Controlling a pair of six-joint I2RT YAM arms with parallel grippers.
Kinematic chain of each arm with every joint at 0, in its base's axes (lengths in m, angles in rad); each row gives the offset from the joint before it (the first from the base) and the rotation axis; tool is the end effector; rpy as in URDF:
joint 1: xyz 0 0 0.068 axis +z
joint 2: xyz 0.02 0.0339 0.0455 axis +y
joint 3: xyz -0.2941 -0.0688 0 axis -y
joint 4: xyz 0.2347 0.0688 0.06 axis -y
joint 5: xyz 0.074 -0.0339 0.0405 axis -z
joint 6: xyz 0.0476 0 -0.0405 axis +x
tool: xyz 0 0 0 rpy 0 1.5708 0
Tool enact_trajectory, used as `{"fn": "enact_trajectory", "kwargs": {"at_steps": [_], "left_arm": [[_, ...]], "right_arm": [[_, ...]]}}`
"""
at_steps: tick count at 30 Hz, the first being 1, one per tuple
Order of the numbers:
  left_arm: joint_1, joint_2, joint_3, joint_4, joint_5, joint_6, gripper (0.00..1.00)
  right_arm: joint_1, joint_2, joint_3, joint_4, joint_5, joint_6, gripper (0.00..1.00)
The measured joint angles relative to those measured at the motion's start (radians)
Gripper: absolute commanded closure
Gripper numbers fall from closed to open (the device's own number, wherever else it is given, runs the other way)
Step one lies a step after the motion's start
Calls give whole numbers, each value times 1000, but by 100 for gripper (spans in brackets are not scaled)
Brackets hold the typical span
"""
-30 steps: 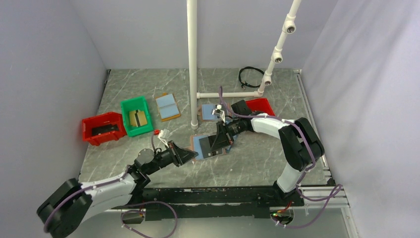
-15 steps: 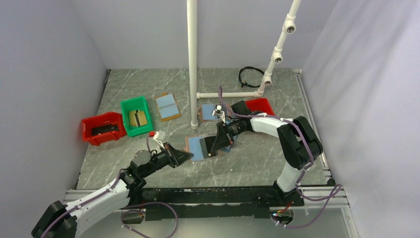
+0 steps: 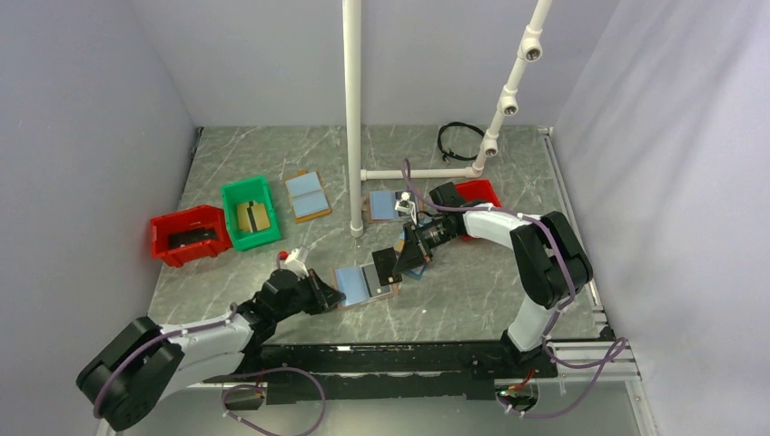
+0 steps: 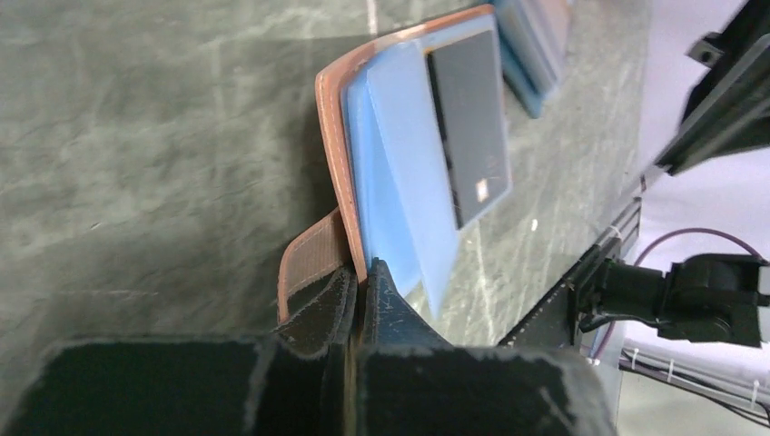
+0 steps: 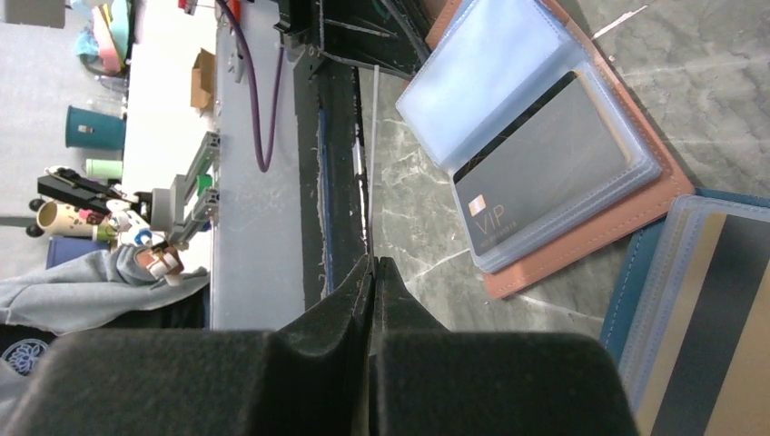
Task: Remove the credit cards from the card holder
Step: Remove the credit card from the card holder, then place the credit card in the storage box.
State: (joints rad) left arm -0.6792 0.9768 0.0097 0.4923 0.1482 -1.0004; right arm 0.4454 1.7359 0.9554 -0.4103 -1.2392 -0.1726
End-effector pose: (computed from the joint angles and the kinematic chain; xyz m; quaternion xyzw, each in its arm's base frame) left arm 0.1090 -0.0970 0.1427 -0.0980 0.8464 -0.4290 0.2998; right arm 0.2608 0.1744 0.1980 -0.3476 0.7282 0.5859 0.0748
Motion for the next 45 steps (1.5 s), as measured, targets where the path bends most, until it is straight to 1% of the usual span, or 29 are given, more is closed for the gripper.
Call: {"fn": "enact_trajectory", "kwargs": {"at_steps": [3, 4, 6, 9, 12, 15, 18, 22, 24, 26, 29, 31, 33, 37, 40, 42, 44, 45], "left_arm": [[1, 43, 0, -5, -15, -22, 100], [2, 45, 3, -13, -17, -31, 98], [2, 39, 24, -60, -24, -44, 86], [2, 11, 85, -208, -46, -56, 64], [2, -55, 141, -372, -77, -60, 44], [2, -155, 182, -515, -104, -61, 35], [2, -259, 200, -625, -117, -63, 31], [2, -368, 227, -742, -123, -49, 16], [2, -402, 249, -768, -124, -31, 11], [2, -422, 265, -760, -120, -17, 11], [2, -420, 262, -659, -84, -2, 11], [2, -380, 249, -541, -45, 4, 13], [2, -308, 242, -428, -4, 11, 14], [2, -136, 242, -224, 66, 16, 23], [2, -14, 245, -87, 109, 16, 35], [2, 50, 252, -23, 134, 16, 37], [2, 117, 264, 47, 159, 15, 42], [2, 142, 268, 78, 169, 12, 43]], "right_arm": [[0, 3, 7, -14, 9, -12, 100], [0, 3, 9, -17, 9, -16, 100], [0, 3, 11, -19, 6, -23, 100], [0, 3, 11, -27, 4, -30, 100], [0, 3, 12, -36, 4, -34, 100], [0, 3, 13, -39, 3, -37, 100], [0, 3, 14, -43, 3, -38, 100], [0, 3, 17, -54, -2, -50, 100], [0, 3, 21, -61, -5, -60, 100], [0, 3, 25, -67, -15, -70, 100], [0, 3, 28, -75, -27, -84, 100], [0, 3, 29, -84, -34, -92, 100], [0, 3, 31, -95, -46, -101, 100], [0, 3, 34, -116, -69, -126, 100], [1, 3, 42, -138, -82, -148, 100], [1, 3, 46, -145, -91, -158, 100], [1, 3, 48, -153, -102, -169, 100], [1, 3, 49, -159, -106, -174, 100]]}}
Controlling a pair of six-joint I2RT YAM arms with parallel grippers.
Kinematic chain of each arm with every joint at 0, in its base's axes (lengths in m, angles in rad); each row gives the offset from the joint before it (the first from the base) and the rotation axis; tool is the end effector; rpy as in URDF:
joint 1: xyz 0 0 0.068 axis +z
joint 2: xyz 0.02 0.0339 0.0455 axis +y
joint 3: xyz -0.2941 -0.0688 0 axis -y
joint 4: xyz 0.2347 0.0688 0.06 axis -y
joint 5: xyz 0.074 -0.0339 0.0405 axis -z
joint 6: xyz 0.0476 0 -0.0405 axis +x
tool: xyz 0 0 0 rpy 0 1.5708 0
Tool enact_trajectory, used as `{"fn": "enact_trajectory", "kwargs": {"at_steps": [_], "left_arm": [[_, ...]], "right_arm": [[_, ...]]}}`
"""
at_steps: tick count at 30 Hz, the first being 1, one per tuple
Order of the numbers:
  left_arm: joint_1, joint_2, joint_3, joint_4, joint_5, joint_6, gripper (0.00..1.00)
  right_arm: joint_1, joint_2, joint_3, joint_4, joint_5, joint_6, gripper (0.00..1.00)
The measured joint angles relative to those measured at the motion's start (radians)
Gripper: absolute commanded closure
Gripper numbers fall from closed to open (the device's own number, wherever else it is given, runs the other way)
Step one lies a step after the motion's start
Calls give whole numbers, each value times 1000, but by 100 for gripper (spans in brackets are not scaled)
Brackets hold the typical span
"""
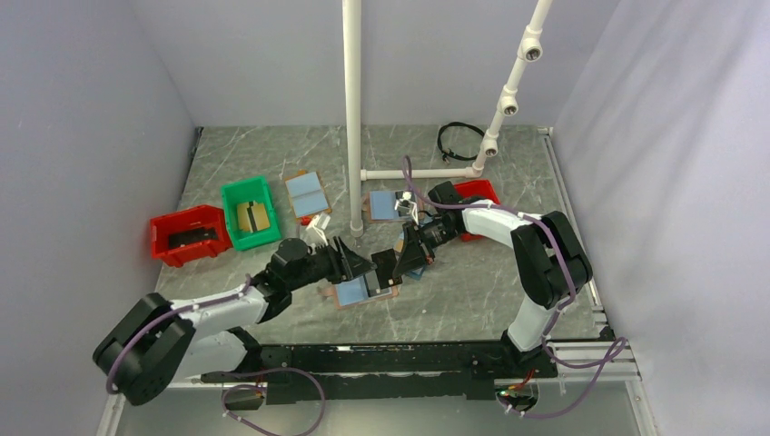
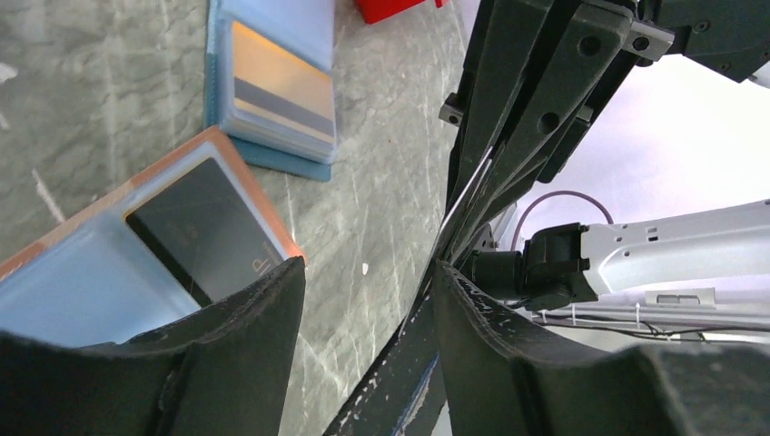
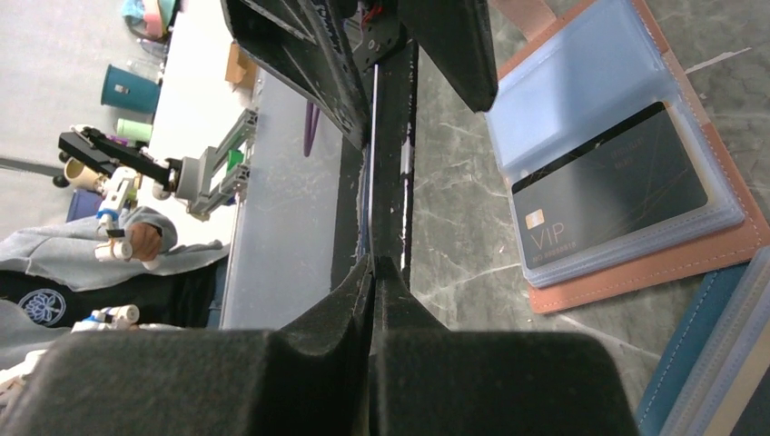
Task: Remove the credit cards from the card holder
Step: Place the credit card in the storage box.
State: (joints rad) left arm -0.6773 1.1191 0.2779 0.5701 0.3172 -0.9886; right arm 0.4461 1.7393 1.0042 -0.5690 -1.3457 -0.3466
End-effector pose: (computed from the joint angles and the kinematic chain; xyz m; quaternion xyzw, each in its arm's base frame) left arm 0.1525 -0.1417 0.2112 -0.0275 0.7915 -0.5267 0.3089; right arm 0.2560 0.1739 0.2089 -0.3757 0.6830 0.6221 0.0731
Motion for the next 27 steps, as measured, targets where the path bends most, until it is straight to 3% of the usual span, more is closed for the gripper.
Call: {"fn": "enact_trajectory", "kwargs": {"at_steps": [6, 12, 16, 20, 24, 27], "left_arm": [[0, 119, 8, 174, 56, -21, 55], [0, 163, 35, 246, 99, -30, 73], [0, 172, 51, 266, 118, -32, 100], [0, 172, 55, 286, 141, -22, 100], [0, 154, 56, 259, 144, -14, 100], [0, 60, 71, 90, 127, 23, 100]], "right_arm": [[2, 0, 1, -17, -11, -14, 100], [6, 0, 1, -26, -18, -22, 100], [10, 0, 5, -28, -20, -25, 100], [9, 0, 5, -32, -22, -25, 100], [11, 0, 6, -33, -19, -17, 58], [15, 0, 8, -31, 1, -6, 39]]}}
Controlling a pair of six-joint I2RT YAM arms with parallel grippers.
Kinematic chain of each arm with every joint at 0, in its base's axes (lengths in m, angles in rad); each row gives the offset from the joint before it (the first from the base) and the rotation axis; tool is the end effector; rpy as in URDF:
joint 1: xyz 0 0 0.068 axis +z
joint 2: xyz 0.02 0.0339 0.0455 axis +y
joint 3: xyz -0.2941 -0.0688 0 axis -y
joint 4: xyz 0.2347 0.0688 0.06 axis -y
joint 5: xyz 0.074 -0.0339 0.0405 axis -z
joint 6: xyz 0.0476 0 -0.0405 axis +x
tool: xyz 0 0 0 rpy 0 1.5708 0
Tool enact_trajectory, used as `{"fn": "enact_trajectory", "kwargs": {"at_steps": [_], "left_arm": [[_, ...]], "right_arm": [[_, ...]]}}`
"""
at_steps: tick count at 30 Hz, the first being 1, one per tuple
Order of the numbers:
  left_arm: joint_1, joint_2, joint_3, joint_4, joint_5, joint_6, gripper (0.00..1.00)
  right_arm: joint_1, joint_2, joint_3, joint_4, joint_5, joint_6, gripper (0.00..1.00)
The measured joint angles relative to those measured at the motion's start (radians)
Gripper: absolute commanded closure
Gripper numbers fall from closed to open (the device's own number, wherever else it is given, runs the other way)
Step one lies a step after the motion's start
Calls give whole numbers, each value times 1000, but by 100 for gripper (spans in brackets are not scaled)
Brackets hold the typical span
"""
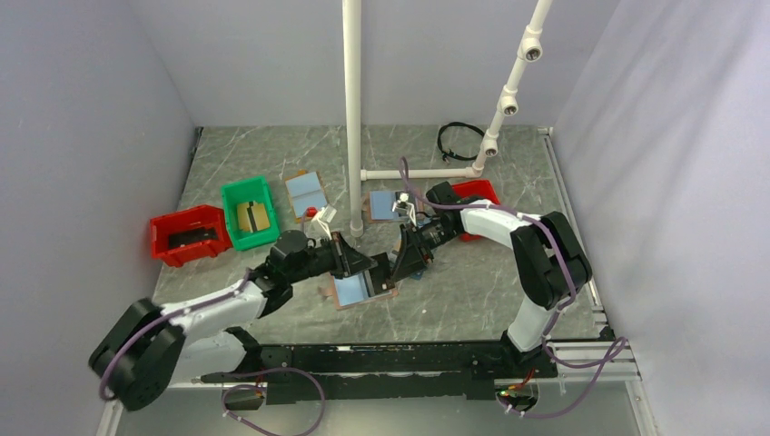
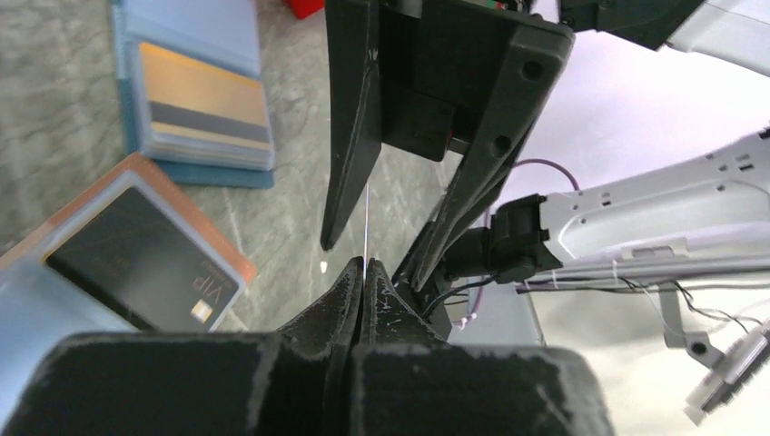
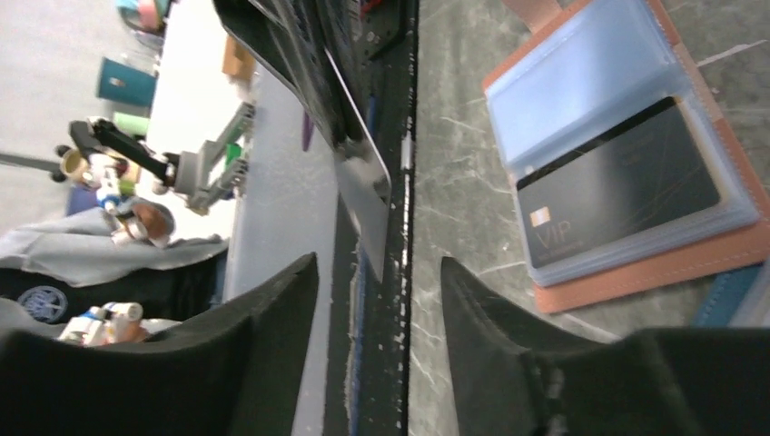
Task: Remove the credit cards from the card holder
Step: Place the credit card in the storage box.
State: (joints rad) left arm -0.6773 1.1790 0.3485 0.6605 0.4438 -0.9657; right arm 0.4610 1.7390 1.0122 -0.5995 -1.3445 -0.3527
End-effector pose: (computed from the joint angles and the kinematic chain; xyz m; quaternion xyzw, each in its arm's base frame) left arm 0.1630 -0.1573 0.2327 0.0332 0.7585 -0.5749 0.3050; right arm 0.2525 0.1772 0.2102 -0.3771 0.6831 0.6224 0.0618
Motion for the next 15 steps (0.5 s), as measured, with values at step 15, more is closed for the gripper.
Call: {"fn": "enact_trajectory", "kwargs": {"at_steps": [15], "left_arm": [[213, -296, 404, -1225, -494, 263, 100]], "right_arm": [[2, -232, 2, 40, 307, 16, 33]]}}
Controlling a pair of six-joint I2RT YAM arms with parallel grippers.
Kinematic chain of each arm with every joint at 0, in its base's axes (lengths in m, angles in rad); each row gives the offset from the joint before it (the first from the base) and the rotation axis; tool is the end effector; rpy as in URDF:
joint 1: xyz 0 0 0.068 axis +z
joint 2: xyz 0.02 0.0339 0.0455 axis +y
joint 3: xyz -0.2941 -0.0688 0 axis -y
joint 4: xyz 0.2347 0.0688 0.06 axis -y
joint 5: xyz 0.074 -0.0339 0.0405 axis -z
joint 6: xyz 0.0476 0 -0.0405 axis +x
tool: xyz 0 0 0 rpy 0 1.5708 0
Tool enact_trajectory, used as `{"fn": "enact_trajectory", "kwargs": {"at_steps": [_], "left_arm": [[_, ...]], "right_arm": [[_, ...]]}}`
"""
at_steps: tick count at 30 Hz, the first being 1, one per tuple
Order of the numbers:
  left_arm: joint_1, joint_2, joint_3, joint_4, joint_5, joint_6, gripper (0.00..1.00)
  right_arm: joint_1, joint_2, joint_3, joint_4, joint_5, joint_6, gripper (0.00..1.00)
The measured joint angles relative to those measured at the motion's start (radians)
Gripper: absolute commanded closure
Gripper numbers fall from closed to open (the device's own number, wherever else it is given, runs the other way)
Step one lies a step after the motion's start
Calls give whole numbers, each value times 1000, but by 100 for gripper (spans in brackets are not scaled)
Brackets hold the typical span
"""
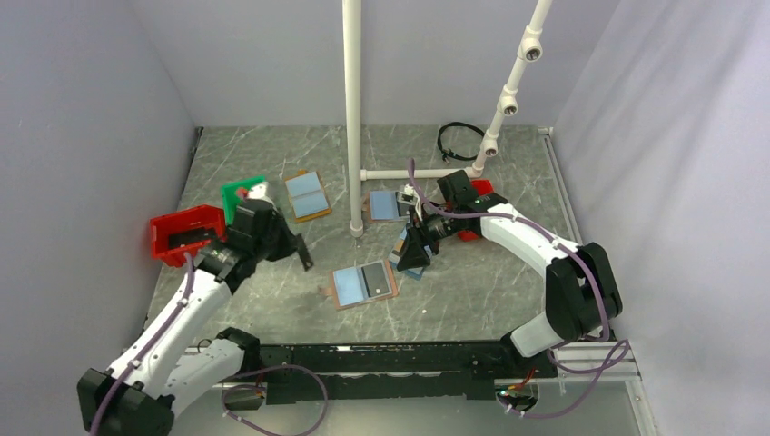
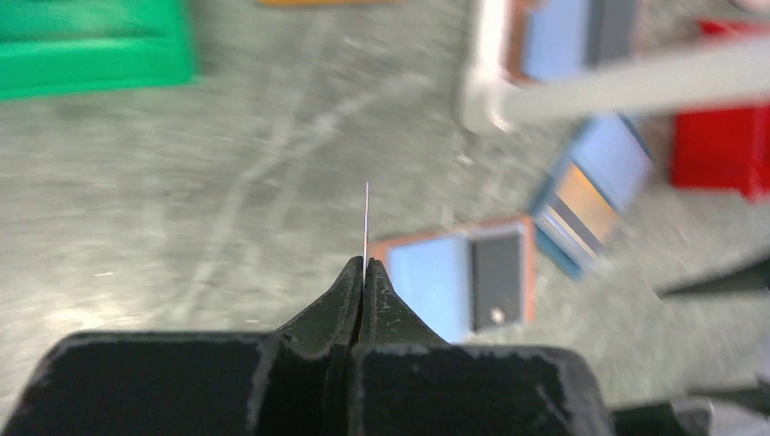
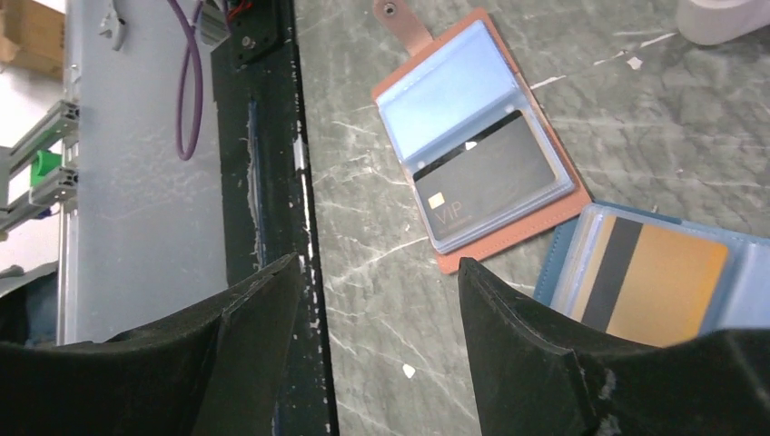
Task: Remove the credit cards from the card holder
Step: Place the credit card in the storage box.
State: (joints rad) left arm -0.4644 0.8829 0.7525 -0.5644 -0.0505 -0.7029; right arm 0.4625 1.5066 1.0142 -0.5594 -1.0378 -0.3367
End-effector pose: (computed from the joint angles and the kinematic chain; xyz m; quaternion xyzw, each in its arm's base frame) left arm 0.1505 -0.0727 0.2919 -0.1183 0.8976 -0.2146 0.3664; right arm 0.2368 0.1639 0.2637 -0.4438 0.7237 0.4924 0.1922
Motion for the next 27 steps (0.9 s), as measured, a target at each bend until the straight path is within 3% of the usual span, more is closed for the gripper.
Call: {"fn": "enact_trajectory", "kwargs": {"at_steps": [6, 13, 19, 27], "left_arm": [[343, 91, 124, -120, -58, 63, 100], [608, 164, 224, -119, -85, 59, 100], [806, 212, 233, -67, -108, 44, 100], [937, 295, 233, 35, -104, -2, 100]], "right_arm": [[0, -8, 0, 3, 45, 0, 33], [0, -24, 0, 4, 53, 0, 34], [0, -30, 0, 4, 53, 0, 34], [0, -30, 0, 4, 53, -1, 34]]}}
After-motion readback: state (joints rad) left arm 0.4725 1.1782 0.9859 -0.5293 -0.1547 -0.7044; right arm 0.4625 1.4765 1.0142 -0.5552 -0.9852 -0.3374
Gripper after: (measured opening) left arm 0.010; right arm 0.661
